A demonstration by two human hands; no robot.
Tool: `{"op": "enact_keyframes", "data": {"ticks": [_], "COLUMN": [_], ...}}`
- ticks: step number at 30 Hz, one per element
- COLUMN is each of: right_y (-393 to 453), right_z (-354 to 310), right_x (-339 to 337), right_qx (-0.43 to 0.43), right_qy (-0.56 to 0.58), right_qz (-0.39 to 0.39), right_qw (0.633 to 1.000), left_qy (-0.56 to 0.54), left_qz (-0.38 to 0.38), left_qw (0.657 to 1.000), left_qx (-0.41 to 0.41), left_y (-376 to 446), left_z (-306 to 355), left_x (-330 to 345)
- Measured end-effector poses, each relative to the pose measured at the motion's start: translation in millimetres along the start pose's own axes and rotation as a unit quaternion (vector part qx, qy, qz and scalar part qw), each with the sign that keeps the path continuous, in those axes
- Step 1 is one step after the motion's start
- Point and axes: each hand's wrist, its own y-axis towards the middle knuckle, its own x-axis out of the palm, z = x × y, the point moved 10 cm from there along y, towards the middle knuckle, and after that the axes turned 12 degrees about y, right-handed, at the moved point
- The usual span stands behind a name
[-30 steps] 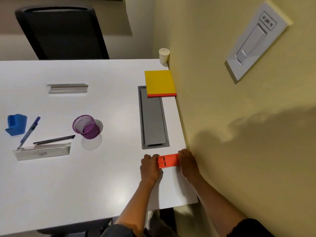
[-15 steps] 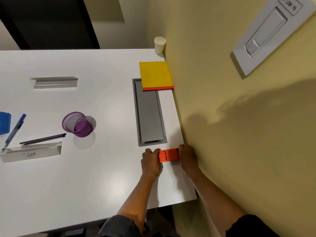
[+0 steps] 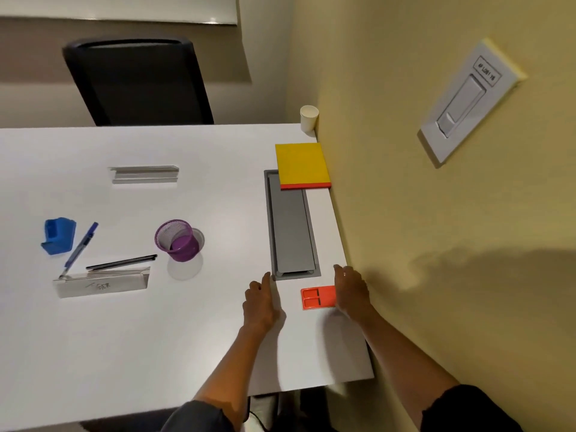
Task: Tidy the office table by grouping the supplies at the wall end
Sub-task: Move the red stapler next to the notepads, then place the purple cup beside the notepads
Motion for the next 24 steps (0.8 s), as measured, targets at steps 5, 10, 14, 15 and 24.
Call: {"op": "enact_keyframes", "data": {"ticks": [5, 10, 14, 15, 24], "right_y": [5.5, -2.1, -13.3, -14.3, -20.4], "right_z": [-33.2, -92.4, -146.2, -156.1, -235.6], "right_x": [-22.7, -34.7, -30.5, -28.2, 2.9], "right_qx": [0.007, -0.016, -0.054, -0.062, -0.113], "right_qy": [0.15, 0.235, 0.269, 0.272, 0.27], "right_qz": [0.007, 0.021, 0.011, 0.009, -0.052], "right_qw": [0.989, 0.972, 0.962, 0.96, 0.955], "left_qy": [-0.06, -0.141, -0.177, -0.18, -0.225], "left_qz": [0.04, 0.09, 0.127, 0.134, 0.157], "left_qw": [0.996, 0.982, 0.97, 0.968, 0.949], "left_qx": [-0.049, -0.084, -0.111, -0.114, -0.156], "left_y": [-17.0, -31.1, -55.8, -60.1, -68.9], "left_z": [-47.2, -105.5, -146.8, -153.0, -203.3], "left_x": [-40.4, -71.9, -98.2, -103.4, -114.5]}}
